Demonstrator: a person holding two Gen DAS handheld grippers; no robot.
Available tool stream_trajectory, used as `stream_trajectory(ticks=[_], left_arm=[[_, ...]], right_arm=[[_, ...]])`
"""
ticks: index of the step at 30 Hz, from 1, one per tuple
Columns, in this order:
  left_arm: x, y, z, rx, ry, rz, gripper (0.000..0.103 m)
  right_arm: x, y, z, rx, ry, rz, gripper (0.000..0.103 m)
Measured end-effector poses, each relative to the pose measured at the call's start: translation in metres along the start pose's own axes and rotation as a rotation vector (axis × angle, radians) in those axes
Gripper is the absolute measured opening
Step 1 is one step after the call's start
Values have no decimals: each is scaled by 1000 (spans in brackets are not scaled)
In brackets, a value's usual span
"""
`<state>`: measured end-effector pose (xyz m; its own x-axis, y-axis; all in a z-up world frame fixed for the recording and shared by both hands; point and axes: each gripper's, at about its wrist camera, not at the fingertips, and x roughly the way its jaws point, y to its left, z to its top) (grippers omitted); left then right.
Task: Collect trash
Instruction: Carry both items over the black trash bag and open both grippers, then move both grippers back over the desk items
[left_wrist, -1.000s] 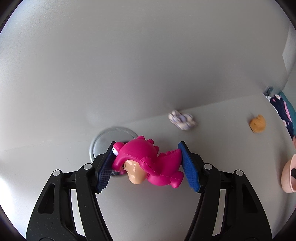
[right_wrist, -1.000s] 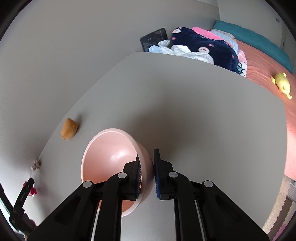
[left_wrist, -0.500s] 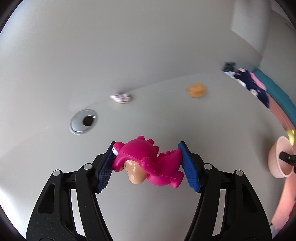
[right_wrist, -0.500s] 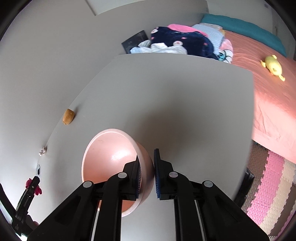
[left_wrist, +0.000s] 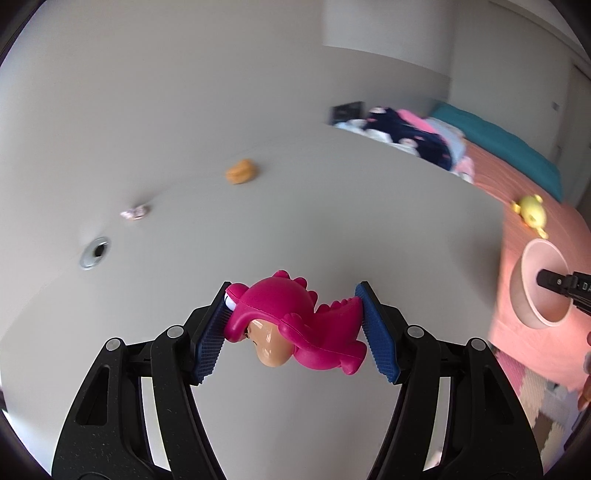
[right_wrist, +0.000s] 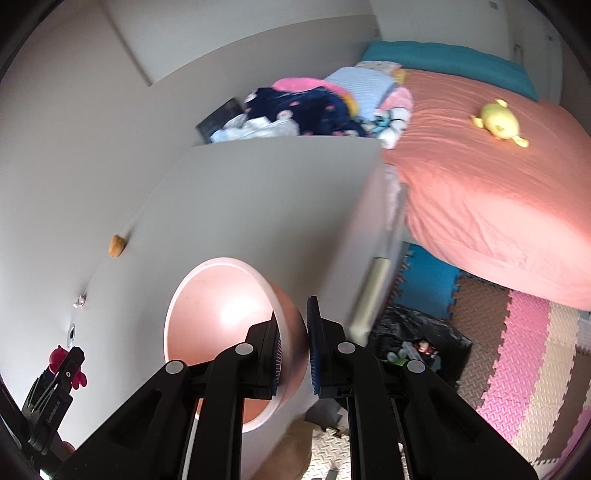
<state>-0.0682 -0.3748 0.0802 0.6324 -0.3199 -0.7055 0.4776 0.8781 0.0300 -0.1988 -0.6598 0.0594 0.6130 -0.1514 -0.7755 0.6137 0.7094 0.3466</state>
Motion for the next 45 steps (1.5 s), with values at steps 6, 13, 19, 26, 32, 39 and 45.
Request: stream_trajectory(ticks=[6,13,19,26,32,39,45], left_arm=[[-14,-66,-18,121,-14,-71,65],[-27,-138,-46,276,-9,-138,65],[-32,-187,-68,398,10,-212,65],[-25,-229,-89,511,49,-255,65],[-20,-236,-90,515,18,-249,97],[-12,-227,-81,505,20,-194,97],[-7,-221,-79,476,43,-206,97]], right_arm=[[-24,-65,-17,73,-15,-50,14],[-43,-125,-44,121,-17,-113,14],[-48,-162,-61,169,3,-138,14],[-37,-179,-66,194,35,-159,14],[-23,-178,-62,184,49,-196,98],[-25,-187,-63,195,-15,-232,100],[-21,-191,-68,218,1,-226,100]])
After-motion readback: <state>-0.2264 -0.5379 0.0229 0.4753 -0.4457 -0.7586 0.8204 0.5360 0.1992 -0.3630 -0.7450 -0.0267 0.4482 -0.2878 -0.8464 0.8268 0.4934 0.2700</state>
